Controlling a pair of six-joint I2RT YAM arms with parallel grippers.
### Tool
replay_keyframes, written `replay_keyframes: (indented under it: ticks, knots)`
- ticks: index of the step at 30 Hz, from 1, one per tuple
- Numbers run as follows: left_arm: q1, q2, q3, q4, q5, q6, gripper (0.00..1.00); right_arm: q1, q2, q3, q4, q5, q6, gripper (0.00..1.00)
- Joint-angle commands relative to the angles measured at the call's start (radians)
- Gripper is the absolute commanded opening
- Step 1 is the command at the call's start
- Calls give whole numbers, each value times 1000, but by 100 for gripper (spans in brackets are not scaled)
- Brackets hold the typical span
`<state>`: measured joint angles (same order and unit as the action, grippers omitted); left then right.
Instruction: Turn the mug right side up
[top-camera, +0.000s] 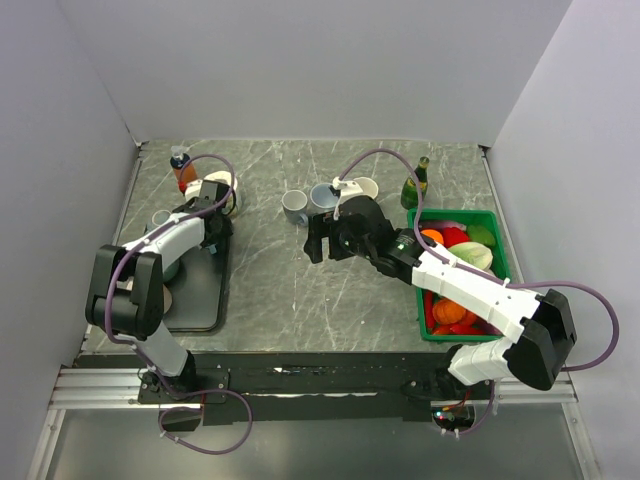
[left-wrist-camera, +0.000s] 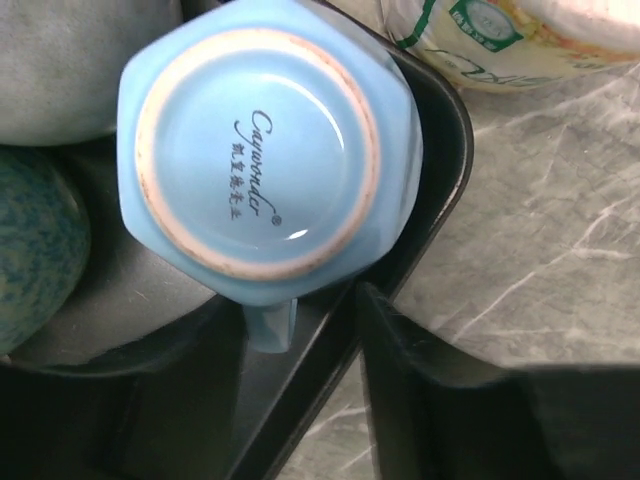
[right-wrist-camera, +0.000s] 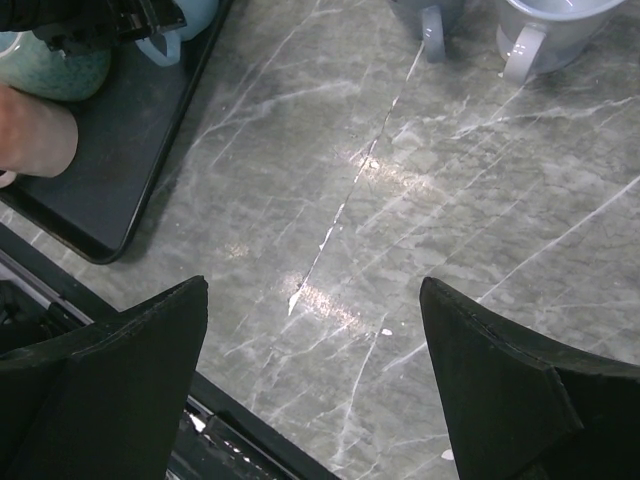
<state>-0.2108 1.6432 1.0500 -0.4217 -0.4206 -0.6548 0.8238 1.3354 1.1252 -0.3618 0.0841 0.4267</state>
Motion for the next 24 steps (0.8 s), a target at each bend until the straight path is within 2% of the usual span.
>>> replay_keyframes:
  ticks: [1, 2, 3, 8, 11, 12, 15, 20, 24]
  knots:
    - [10, -19, 7, 40, -20, 7, 46, -2, -24, 16, 4, -14, 10, 92]
    - [10, -22, 1, 40, -24, 4, 43, -2, -21, 15, 6, -15, 11, 92]
    - [8, -20, -2, 37, -27, 3, 36, 0, -21, 12, 7, -18, 14, 91]
    - [8, -31, -10, 38, -18, -6, 29, 0, -30, -7, 21, -32, 27, 90]
    - [10, -37, -10, 28, -15, -12, 12, 1, -39, -15, 18, -27, 29, 90]
    - [8, -40, -5, 17, -12, -17, 1, 1, -42, -15, 15, -32, 29, 90]
    - [-31, -77, 21, -40, -30, -39, 1, 0, -50, -21, 15, -40, 30, 90]
    - [-153, -167, 99, -192, -191, -101, 1, 1, -51, -50, 73, -78, 29, 90]
    - [-194, -310, 99, -207, -169, -123, 1, 2, -32, -48, 86, -107, 46, 91]
